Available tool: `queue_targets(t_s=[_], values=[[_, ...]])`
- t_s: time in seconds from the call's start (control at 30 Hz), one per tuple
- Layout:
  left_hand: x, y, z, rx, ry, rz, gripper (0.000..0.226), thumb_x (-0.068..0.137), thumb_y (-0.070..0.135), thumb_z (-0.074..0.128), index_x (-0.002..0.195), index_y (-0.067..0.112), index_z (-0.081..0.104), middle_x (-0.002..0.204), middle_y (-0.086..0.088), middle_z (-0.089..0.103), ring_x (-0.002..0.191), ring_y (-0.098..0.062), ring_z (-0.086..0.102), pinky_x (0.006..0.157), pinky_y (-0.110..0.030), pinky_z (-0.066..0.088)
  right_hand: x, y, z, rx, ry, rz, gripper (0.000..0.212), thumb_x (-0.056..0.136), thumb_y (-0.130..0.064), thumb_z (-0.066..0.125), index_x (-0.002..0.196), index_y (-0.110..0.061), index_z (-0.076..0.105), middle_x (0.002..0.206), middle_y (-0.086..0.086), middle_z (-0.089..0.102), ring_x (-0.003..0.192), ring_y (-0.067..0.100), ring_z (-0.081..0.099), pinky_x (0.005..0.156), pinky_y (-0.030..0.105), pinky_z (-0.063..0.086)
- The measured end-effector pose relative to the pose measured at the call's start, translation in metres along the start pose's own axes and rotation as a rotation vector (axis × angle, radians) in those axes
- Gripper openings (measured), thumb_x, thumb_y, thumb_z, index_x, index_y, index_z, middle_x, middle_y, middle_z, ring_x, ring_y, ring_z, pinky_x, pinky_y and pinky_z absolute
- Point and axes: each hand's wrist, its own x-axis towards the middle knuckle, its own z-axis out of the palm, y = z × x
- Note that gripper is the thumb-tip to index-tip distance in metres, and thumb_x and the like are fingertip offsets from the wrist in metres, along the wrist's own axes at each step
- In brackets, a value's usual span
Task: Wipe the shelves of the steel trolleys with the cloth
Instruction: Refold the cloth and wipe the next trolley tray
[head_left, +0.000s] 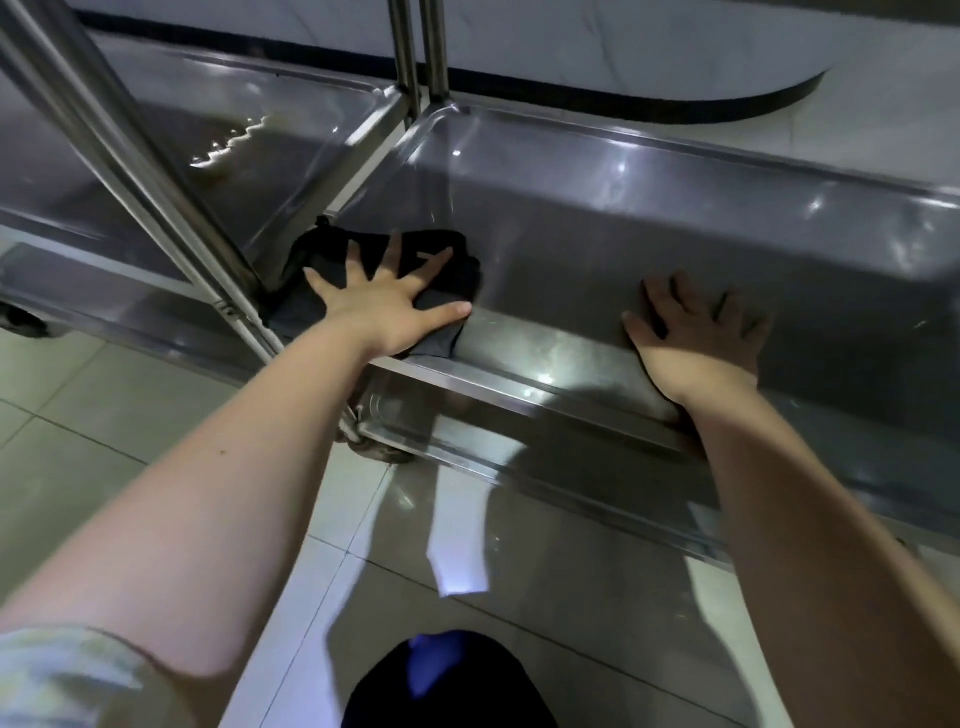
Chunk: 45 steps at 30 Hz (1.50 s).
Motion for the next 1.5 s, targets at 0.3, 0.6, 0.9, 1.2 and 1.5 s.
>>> queue_targets(t_s=[0.3,0.6,0.9,1.2,1.5], values=[[-0.014,0.056,0.028,0.018,-0.009,0.16,0.079,0.055,0.102,0.011,0.126,0.078,-0.017,0.159,0.013,-0.023,0.144,-0.039,-0.025,0.098,-0.077,-0.016,0.0,0.003,0.004,-0.006,0.024,-0.008,0.066,0.09,-0.072,0.019,0.15,-0.048,0.011,0.163,-0.014,0.006,0.148,0.04,-0.001,0.114,0.064,-0.004],[0.069,0.056,0.005,0.048,0.092,0.108,0.084,0.059,0.101,0.011,0.137,0.071,-0.006,0.164,0.009,-0.008,0.147,-0.04,-0.014,0.101,-0.078,-0.011,0.002,0.002,0.006,-0.033,0.006,-0.011,0.069,0.086,-0.075,0.017,0.15,-0.05,0.004,0.162,-0.016,0.004,0.148,0.039,-0.003,0.113,0.065,-0.007],[0.051,0.084,0.009,0.093,0.037,0.196,0.077,0.07,0.094,0.011,0.139,0.067,-0.012,0.163,0.005,-0.017,0.145,-0.044,-0.018,0.101,-0.078,-0.011,0.004,-0.002,-0.004,0.036,-0.052,-0.352,0.071,0.083,-0.083,0.019,0.148,-0.056,0.009,0.161,-0.023,0.006,0.15,0.019,0.001,0.117,0.057,-0.003],[-0.009,0.016,0.016,0.042,0.041,0.208,0.073,0.063,0.098,0.011,0.129,0.077,-0.011,0.162,0.015,-0.013,0.147,-0.034,-0.017,0.101,-0.076,-0.013,0.006,0.003,-0.007,0.024,-0.083,-0.363,0.078,0.074,-0.087,0.008,0.147,-0.058,0.003,0.161,-0.022,0.004,0.15,0.015,0.0,0.119,0.051,-0.001],[-0.03,0.084,0.031,0.075,0.035,0.146,0.079,0.069,0.094,0.012,0.14,0.066,-0.009,0.163,0.003,-0.017,0.142,-0.048,-0.023,0.095,-0.081,-0.014,0.003,0.0,-0.001,-0.021,-0.065,-0.342,0.07,0.085,-0.078,0.019,0.149,-0.052,0.008,0.162,-0.019,0.007,0.15,0.02,0.004,0.117,0.055,0.002]])
